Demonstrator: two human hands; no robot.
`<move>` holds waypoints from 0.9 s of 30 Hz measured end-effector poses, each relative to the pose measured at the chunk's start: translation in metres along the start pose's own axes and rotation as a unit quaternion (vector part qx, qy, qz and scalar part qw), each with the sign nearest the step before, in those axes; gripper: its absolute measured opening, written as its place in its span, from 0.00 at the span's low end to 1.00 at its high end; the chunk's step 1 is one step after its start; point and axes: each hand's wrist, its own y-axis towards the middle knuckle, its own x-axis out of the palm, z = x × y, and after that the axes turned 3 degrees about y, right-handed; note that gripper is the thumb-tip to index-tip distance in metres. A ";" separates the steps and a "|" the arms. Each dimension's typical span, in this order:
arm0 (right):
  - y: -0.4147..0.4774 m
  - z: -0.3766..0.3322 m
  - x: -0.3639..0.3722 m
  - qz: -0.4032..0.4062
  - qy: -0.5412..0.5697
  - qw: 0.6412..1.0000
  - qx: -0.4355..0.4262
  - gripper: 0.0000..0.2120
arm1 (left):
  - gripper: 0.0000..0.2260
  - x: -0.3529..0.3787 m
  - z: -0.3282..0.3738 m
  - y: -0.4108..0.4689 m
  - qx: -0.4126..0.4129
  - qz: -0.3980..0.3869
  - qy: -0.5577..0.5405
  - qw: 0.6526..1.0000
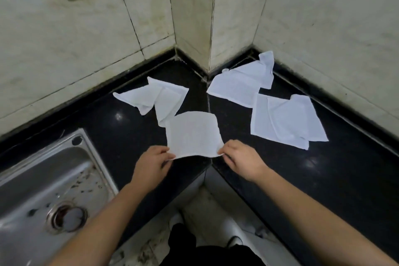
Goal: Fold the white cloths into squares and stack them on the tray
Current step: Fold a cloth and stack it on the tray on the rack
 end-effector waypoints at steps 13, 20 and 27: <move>-0.070 0.008 0.065 -0.117 -0.024 0.993 0.014 0.08 | 0.12 0.061 -0.016 -0.081 0.096 -0.180 0.076 0.976; -0.027 0.009 0.045 -0.082 0.141 0.958 0.236 0.11 | 0.12 0.047 -0.025 -0.032 -0.149 -0.162 -0.141 0.965; 0.052 0.023 0.057 0.047 0.325 0.866 0.376 0.08 | 0.07 0.052 -0.049 0.032 -0.381 -0.030 -0.293 0.876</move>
